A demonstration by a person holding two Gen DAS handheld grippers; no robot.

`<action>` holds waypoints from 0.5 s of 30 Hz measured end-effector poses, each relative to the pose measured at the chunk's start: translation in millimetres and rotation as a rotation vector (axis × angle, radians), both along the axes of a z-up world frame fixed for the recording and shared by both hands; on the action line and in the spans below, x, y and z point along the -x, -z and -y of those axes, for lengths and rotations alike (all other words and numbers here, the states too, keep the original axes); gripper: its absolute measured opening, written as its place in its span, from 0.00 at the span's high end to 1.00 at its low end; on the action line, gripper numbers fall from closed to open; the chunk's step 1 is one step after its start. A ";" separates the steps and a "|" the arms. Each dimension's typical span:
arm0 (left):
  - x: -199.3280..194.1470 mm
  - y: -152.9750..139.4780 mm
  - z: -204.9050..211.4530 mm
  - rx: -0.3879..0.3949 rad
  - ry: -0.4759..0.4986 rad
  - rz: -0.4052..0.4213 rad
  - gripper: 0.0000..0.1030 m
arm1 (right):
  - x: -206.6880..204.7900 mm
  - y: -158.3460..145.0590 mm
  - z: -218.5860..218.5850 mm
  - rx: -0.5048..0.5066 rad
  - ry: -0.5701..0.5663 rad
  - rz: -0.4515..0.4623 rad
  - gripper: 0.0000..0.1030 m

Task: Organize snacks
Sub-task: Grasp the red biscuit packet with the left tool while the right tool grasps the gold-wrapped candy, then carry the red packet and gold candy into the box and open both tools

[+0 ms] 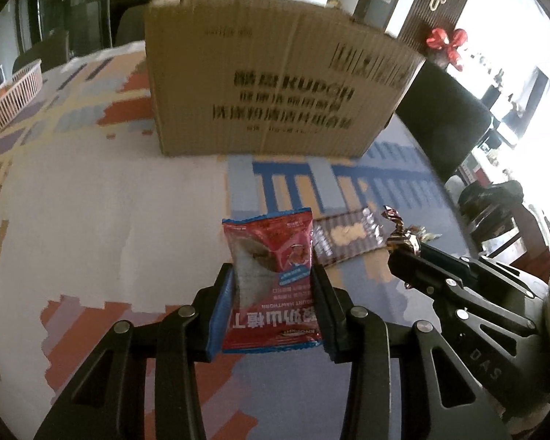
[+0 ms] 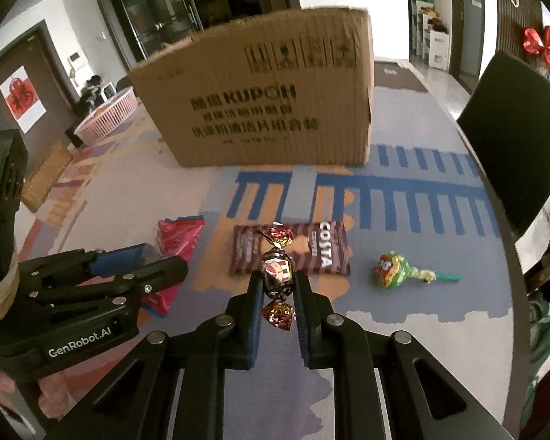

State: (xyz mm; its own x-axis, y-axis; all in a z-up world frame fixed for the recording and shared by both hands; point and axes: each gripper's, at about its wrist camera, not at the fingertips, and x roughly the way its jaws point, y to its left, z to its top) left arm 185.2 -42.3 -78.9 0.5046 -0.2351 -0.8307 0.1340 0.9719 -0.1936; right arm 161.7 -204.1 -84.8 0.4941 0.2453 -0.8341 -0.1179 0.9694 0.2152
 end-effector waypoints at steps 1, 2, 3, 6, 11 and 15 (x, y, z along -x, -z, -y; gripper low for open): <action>0.9 -4.7 -0.8 0.003 0.001 0.013 0.60 | -0.2 -4.4 -0.1 0.000 0.000 0.011 0.83; 1.8 -9.7 -1.7 0.004 0.003 0.028 0.60 | -0.2 -8.3 -0.4 -0.001 -0.001 0.020 0.83; 1.9 -14.0 -1.5 0.003 0.004 0.040 0.60 | -0.3 -12.7 -0.7 -0.001 -0.001 0.032 0.83; 4.0 -28.4 -4.1 0.011 0.007 0.077 0.61 | -1.5 -24.5 -1.8 -0.001 -0.002 0.063 0.83; 5.2 -52.7 -4.2 0.027 0.019 0.138 0.61 | -4.2 -46.0 -2.7 -0.003 -0.003 0.119 0.83; 1.9 -73.1 -7.1 0.034 0.021 0.192 0.61 | -6.6 -62.5 -3.8 -0.008 -0.002 0.163 0.83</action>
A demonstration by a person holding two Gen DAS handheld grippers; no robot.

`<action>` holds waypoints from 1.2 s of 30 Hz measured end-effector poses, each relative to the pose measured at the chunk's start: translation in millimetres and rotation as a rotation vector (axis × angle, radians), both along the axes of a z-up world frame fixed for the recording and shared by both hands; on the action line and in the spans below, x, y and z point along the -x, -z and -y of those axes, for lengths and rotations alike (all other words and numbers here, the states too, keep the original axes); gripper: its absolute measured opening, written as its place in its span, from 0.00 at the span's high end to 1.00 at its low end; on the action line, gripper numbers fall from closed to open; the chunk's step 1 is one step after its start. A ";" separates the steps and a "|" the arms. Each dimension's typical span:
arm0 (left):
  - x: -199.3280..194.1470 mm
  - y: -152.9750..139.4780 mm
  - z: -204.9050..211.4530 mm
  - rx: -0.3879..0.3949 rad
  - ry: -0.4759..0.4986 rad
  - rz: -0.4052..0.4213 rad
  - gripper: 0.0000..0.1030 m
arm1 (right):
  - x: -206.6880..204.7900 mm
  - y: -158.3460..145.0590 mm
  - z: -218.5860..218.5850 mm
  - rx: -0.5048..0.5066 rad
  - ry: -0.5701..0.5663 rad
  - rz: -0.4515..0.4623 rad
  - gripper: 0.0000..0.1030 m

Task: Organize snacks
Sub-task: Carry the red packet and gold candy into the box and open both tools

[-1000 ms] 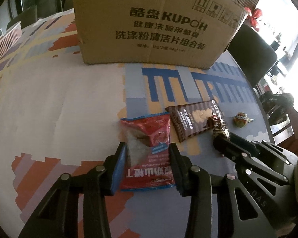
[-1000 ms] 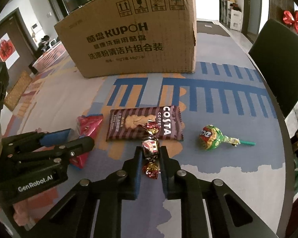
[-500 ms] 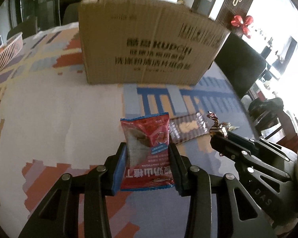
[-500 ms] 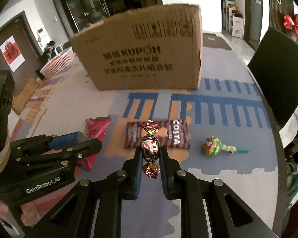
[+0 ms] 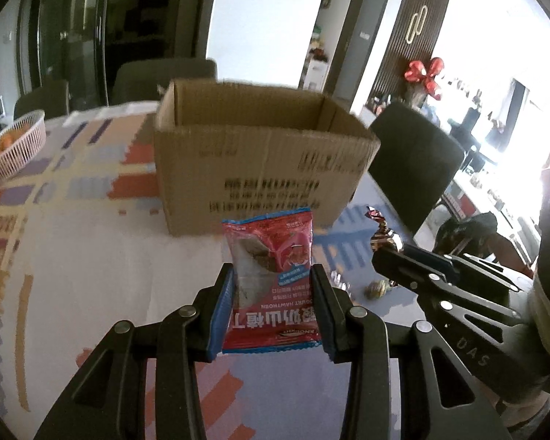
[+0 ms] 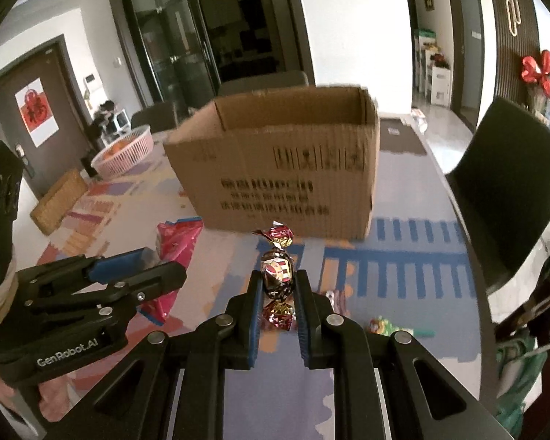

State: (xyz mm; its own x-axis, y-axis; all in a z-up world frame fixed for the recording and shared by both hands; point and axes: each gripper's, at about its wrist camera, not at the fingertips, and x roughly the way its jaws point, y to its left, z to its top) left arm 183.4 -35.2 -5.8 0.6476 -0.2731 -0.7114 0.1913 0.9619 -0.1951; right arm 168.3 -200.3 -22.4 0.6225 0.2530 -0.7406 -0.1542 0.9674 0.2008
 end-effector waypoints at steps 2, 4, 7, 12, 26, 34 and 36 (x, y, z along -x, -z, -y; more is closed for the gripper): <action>-1.9 -10.0 -1.3 0.003 -0.002 0.027 0.61 | -3.0 -9.6 -1.3 0.003 -0.002 0.025 0.83; -5.7 -20.4 -3.1 0.008 -0.007 0.053 0.61 | -6.8 -18.6 -1.6 0.002 -0.004 0.049 0.83; -11.6 -30.7 -5.1 0.016 -0.008 0.081 0.61 | -12.4 -30.8 -2.2 0.000 -0.004 0.082 0.83; -21.4 -51.5 -8.3 0.018 -0.014 0.134 0.61 | -22.9 -51.9 -5.4 0.003 -0.003 0.137 0.83; -55.7 -89.6 -21.5 0.005 -0.017 0.239 0.61 | -66.9 -91.0 -9.6 0.022 -0.014 0.225 0.83; -85.1 -97.0 -23.2 0.016 0.005 0.220 0.61 | -93.6 -91.2 -11.3 0.028 -0.030 0.212 0.83; -94.3 -95.5 -22.4 0.016 0.013 0.208 0.61 | -102.9 -88.5 -11.3 0.025 -0.036 0.197 0.83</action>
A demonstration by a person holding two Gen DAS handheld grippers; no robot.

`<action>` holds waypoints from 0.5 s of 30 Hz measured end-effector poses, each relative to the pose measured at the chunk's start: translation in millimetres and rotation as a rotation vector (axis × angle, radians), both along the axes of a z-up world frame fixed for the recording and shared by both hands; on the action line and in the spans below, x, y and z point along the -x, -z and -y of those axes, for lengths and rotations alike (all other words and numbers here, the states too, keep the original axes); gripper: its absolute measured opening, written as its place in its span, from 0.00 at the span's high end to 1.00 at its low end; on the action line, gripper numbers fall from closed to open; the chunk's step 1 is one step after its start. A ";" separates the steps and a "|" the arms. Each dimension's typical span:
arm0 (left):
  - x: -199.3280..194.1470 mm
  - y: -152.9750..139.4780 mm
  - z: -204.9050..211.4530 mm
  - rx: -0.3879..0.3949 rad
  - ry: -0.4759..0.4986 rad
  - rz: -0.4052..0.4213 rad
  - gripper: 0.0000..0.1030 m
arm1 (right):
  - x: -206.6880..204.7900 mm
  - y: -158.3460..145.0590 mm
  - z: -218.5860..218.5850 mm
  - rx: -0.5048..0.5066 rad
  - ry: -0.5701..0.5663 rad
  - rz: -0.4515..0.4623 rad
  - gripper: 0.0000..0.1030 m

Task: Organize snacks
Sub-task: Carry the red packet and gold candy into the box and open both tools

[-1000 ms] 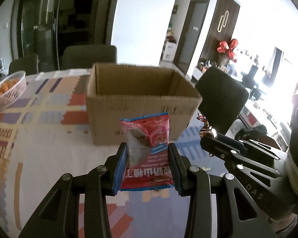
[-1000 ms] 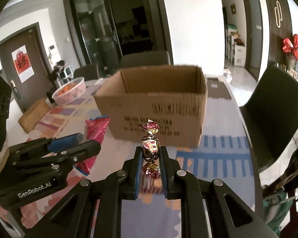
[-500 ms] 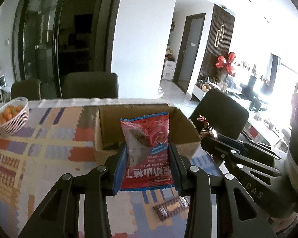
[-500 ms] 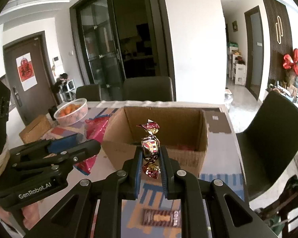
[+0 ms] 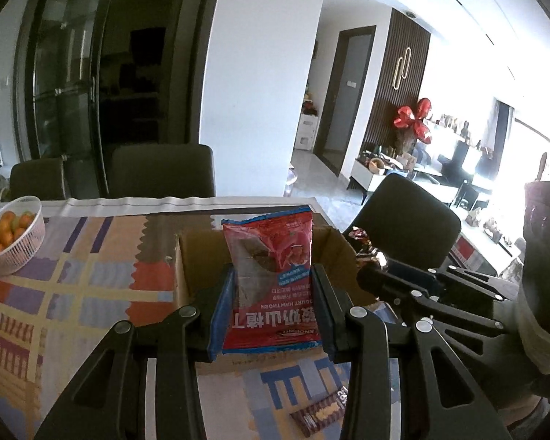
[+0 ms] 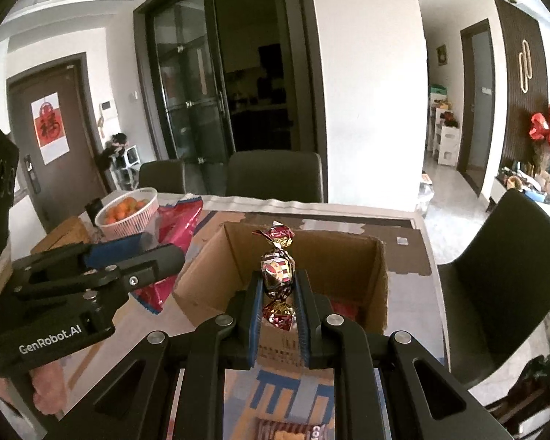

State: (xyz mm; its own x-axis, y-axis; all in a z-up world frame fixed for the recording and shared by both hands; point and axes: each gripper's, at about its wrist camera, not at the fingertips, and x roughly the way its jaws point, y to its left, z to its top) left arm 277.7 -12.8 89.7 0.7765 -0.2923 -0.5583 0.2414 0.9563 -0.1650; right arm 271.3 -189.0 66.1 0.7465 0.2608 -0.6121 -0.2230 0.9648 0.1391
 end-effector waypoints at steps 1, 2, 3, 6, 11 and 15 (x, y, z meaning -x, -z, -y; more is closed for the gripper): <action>-3.2 1.0 0.6 -0.001 0.001 -0.006 0.61 | -4.3 2.1 0.3 0.000 -0.005 -0.009 0.83; -7.9 3.0 1.6 -0.002 0.000 -0.016 0.61 | -9.0 4.5 0.8 0.000 -0.008 -0.020 0.83; -13.2 5.2 1.7 -0.001 0.004 -0.025 0.61 | -14.4 7.6 1.7 0.000 -0.007 -0.032 0.83; -26.8 12.2 1.8 0.011 0.015 -0.053 0.61 | -22.1 14.9 5.9 0.006 0.001 -0.054 0.83; -44.9 24.9 4.4 0.003 0.014 -0.088 0.61 | -38.6 24.4 7.7 0.014 0.012 -0.085 0.83; -55.1 35.5 5.6 -0.008 0.009 -0.112 0.61 | -51.0 33.4 7.8 0.019 0.018 -0.111 0.83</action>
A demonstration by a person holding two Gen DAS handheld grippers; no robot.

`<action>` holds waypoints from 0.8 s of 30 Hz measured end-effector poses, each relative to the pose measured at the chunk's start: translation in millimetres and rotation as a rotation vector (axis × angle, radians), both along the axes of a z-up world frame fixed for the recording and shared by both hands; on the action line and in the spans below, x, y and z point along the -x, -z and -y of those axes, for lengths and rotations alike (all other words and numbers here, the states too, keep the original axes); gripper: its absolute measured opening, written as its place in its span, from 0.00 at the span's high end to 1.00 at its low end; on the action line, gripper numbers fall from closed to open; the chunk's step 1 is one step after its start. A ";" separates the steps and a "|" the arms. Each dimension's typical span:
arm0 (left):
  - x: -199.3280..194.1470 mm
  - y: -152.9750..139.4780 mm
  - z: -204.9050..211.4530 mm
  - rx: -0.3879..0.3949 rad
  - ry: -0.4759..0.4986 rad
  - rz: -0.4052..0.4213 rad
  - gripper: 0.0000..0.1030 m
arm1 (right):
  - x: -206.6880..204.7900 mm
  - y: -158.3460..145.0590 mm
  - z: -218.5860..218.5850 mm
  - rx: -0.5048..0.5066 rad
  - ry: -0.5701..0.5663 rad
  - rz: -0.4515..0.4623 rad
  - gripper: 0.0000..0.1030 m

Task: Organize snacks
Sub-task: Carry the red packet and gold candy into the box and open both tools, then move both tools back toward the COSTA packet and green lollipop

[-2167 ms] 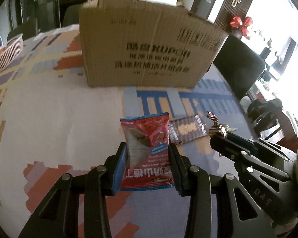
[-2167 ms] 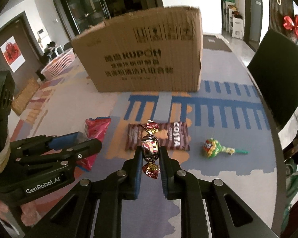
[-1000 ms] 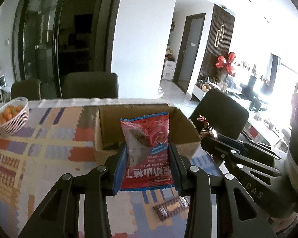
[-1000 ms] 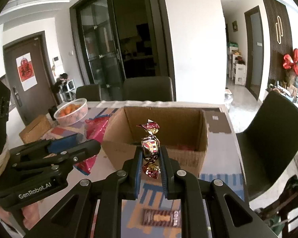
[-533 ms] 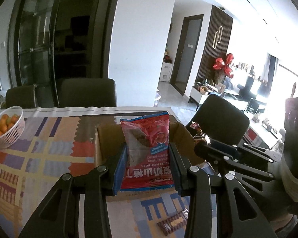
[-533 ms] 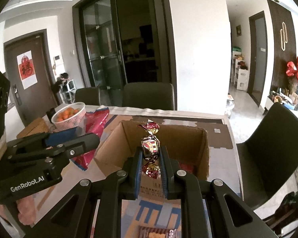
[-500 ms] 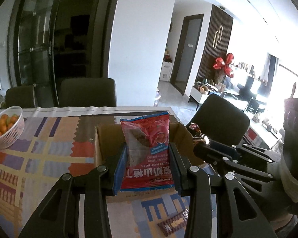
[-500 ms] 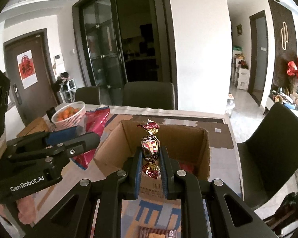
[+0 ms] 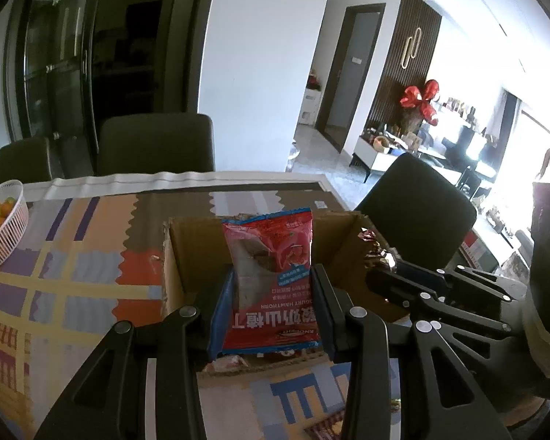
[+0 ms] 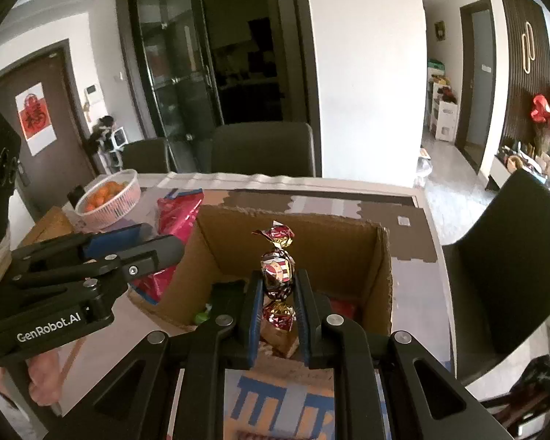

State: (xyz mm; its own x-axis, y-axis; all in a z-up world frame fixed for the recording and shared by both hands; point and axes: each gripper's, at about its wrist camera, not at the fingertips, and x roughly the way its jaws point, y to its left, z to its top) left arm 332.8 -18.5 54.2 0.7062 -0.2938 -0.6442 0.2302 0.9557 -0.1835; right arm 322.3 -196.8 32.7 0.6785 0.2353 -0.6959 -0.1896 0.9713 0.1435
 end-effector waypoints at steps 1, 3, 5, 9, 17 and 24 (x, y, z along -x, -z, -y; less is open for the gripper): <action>-2.2 2.6 0.3 -0.004 -0.001 -0.007 0.61 | -2.8 3.3 0.2 0.000 -0.001 -0.008 0.83; -5.5 5.6 0.8 -0.013 -0.007 -0.014 0.60 | -6.3 7.1 -0.7 0.002 0.000 -0.016 0.83; -8.1 8.3 1.3 -0.037 -0.024 -0.020 0.57 | -9.0 10.8 -0.8 0.004 0.002 -0.023 0.82; -1.1 6.1 0.5 -0.053 -0.034 0.000 0.44 | -10.0 12.0 -3.6 0.029 0.027 -0.024 0.60; 33.1 -10.8 7.9 -0.081 0.002 0.073 0.41 | 22.0 -0.8 0.6 0.027 0.039 0.035 0.60; 69.2 -30.8 22.5 -0.097 0.049 0.146 0.37 | 57.2 -21.0 11.6 0.028 0.068 0.094 0.60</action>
State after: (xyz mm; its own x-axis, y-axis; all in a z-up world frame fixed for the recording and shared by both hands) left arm 263.5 -41.0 84.9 0.7809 -0.2716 -0.5626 0.2942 0.9543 -0.0523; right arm 265.1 -208.4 53.7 0.7547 0.1676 -0.6343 -0.1341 0.9858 0.1010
